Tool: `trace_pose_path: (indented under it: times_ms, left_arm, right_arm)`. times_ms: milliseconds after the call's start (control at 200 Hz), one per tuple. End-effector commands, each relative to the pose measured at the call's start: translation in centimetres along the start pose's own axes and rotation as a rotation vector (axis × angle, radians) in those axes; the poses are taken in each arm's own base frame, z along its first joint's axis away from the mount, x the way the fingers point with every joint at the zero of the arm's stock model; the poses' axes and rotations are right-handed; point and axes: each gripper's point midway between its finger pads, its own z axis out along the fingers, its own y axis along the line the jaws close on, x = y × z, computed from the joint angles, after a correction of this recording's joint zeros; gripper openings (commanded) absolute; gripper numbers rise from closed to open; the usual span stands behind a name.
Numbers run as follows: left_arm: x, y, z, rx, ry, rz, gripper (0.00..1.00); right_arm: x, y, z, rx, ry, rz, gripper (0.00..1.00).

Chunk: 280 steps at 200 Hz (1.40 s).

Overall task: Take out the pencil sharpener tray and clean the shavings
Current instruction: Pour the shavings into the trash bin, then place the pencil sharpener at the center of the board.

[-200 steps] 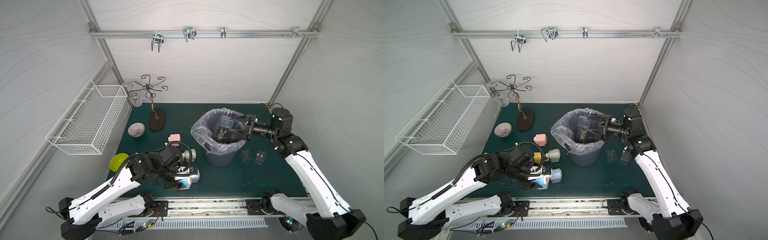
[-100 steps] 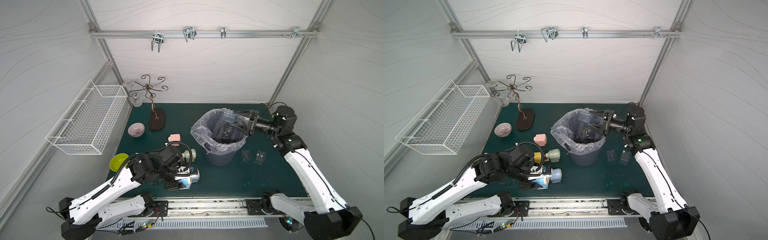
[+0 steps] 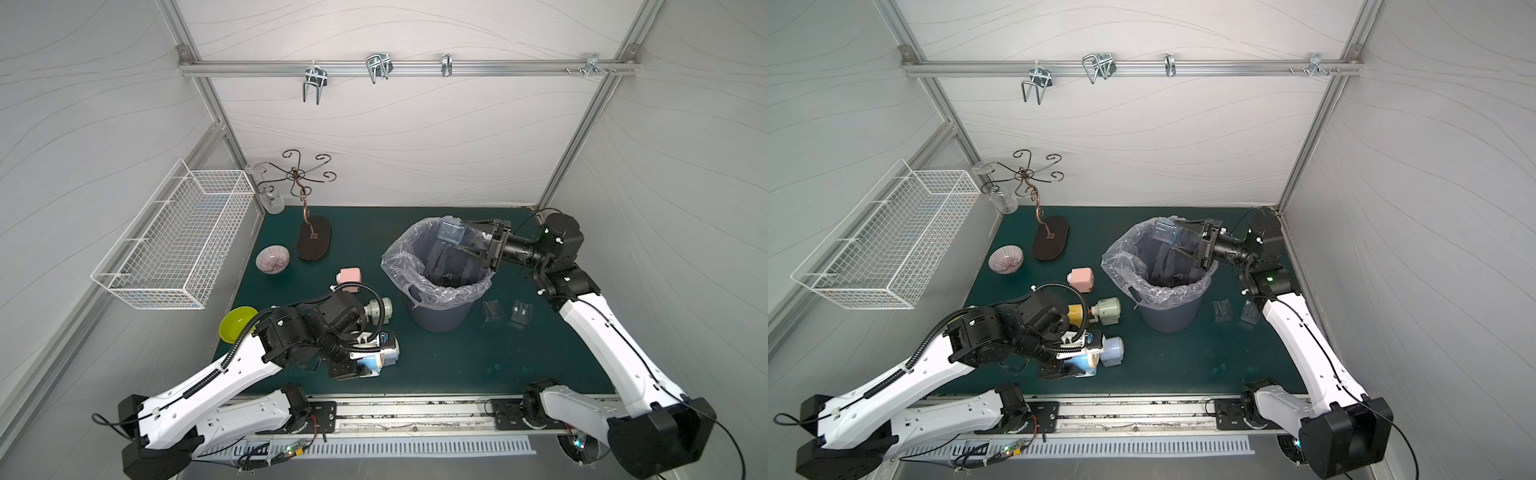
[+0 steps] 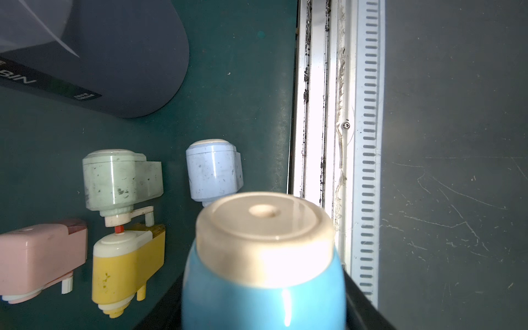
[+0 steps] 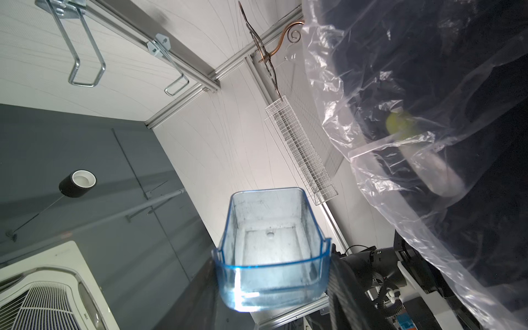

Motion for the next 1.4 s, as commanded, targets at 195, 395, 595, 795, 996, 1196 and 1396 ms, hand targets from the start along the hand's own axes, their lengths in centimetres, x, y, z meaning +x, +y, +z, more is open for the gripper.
trace_pose_path:
  times_ms: [195, 395, 595, 795, 996, 1196, 1396]
  left_arm:
    - [-0.5, 1.0, -0.6, -0.059, -0.006, 0.040, 0.00]
    - [-1.6, 2.9, -2.3, -0.046, -0.083, -0.043, 0.00]
    - [-1.4, 7.4, -3.2, -0.082, -0.048, -0.088, 0.00]
    - [-0.7, 12.2, -2.0, -0.064, 0.070, -0.121, 0.00]
    - [-0.6, 17.8, -1.2, -0.092, 0.062, -0.126, 0.00]
    - [0.1, 23.2, 1.3, -0.111, 0.092, -0.127, 0.00]
    - [-0.1, 26.8, 5.1, -0.092, 0.078, -0.118, 0.00]
  right_arm:
    - [0.6, 0.0, -3.1, 0.130, -0.131, -0.525, 0.00]
    - [1.1, 2.0, -7.5, 0.236, -0.422, -1.087, 0.00]
    - [1.2, 1.2, -10.4, 0.364, -0.593, -1.357, 0.00]
    - [2.1, 0.7, -16.4, 0.298, -0.975, -1.628, 0.00]
    - [1.3, -2.8, -19.8, 0.514, -1.074, -1.697, 0.00]
    - [0.2, -6.0, -22.6, 0.673, -1.118, -1.618, 0.00]
    - [0.2, -7.0, -23.4, 0.700, -1.116, -1.576, 0.00]
